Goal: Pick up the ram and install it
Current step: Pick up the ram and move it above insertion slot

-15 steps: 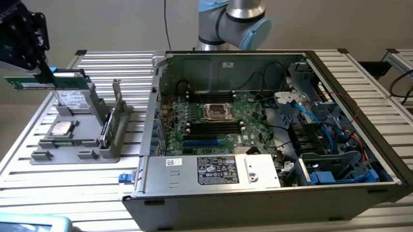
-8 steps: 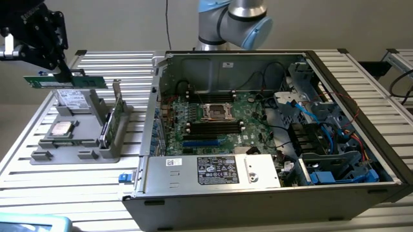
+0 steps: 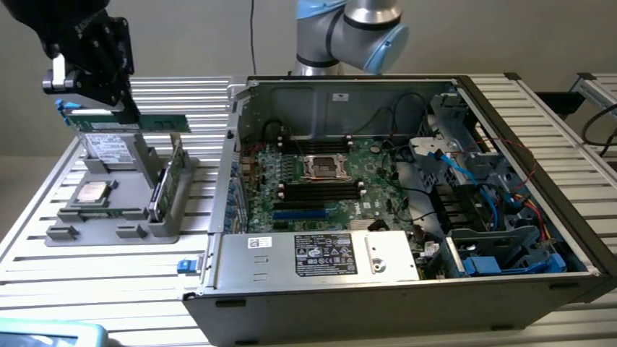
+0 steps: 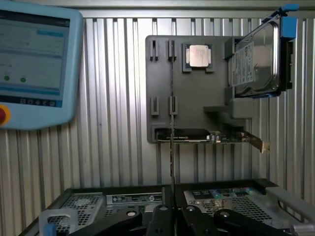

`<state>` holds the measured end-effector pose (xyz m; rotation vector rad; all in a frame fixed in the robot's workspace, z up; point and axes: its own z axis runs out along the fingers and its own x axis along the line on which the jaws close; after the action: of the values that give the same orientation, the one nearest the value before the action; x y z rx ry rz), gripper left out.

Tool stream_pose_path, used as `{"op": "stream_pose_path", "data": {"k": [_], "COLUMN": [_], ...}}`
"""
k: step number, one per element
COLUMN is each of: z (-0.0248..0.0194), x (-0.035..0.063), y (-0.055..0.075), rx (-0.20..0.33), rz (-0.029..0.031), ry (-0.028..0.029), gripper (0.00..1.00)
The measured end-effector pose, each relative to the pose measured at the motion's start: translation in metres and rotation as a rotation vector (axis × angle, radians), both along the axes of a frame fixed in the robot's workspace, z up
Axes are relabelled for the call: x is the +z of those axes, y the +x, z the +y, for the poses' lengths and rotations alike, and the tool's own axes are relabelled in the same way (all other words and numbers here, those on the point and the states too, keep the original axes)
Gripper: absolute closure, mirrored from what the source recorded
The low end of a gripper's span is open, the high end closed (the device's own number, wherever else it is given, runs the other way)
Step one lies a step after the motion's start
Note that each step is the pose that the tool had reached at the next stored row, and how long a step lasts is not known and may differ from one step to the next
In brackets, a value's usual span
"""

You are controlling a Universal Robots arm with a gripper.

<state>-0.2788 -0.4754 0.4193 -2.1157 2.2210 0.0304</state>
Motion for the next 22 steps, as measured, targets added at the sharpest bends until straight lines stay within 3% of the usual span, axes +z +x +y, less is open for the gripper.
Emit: {"op": "stream_pose_path", "data": {"k": [22], "z": [-0.0141], "x": [-0.0035], "y": [0.100], "rx": [0.000], "rz": [0.0001], "ry": [0.0177], "gripper": [0.87]}}
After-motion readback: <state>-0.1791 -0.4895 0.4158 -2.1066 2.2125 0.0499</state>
